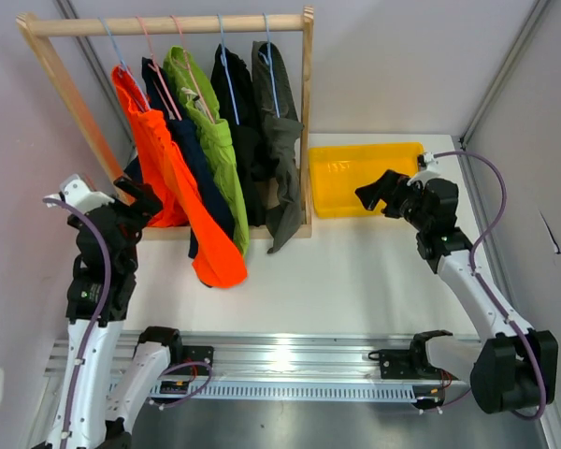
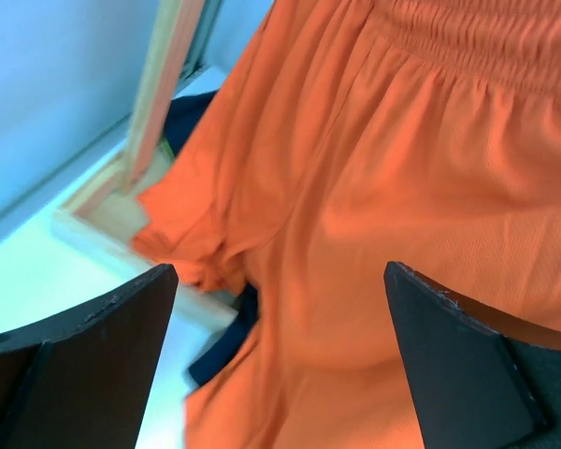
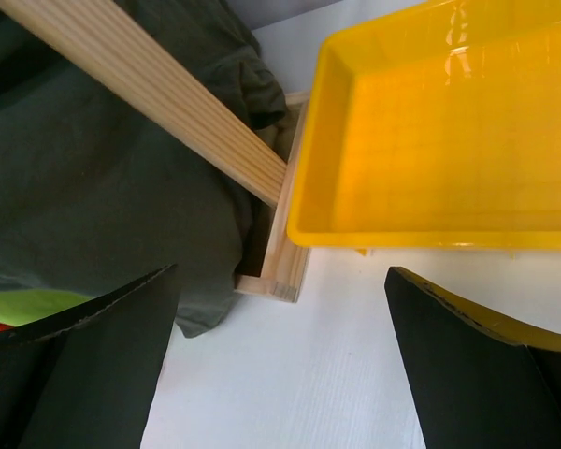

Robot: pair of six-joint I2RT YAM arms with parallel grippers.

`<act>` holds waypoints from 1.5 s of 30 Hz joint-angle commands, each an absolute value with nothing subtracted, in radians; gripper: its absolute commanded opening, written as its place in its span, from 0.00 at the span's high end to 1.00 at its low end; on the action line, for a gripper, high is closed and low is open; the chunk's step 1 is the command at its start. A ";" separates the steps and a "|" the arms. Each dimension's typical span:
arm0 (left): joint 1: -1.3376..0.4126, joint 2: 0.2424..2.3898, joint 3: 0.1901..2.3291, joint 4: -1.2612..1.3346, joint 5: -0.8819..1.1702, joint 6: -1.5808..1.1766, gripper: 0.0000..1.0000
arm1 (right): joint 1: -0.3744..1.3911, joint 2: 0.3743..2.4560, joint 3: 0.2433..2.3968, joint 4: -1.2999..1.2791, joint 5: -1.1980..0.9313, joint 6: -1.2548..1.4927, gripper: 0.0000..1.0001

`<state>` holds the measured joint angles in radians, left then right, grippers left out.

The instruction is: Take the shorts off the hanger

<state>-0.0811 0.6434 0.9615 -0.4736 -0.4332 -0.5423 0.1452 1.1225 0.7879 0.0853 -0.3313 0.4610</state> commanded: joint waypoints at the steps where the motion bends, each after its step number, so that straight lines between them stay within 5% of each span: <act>1: -0.080 0.644 1.110 -0.575 -0.381 -0.344 0.01 | 0.193 1.056 0.813 0.022 -0.212 0.426 0.01; 18: -0.080 0.906 1.581 -0.732 -0.285 -0.333 0.01 | 0.433 0.812 1.061 -0.448 0.052 0.465 0.01; 34: -0.072 1.520 2.314 -0.902 -0.376 -0.275 0.01 | 0.443 0.856 1.000 -0.388 0.031 0.376 0.01; 45: -0.071 1.654 2.342 -0.861 -0.443 -0.262 0.06 | 0.443 0.824 0.983 -0.423 0.028 0.331 0.01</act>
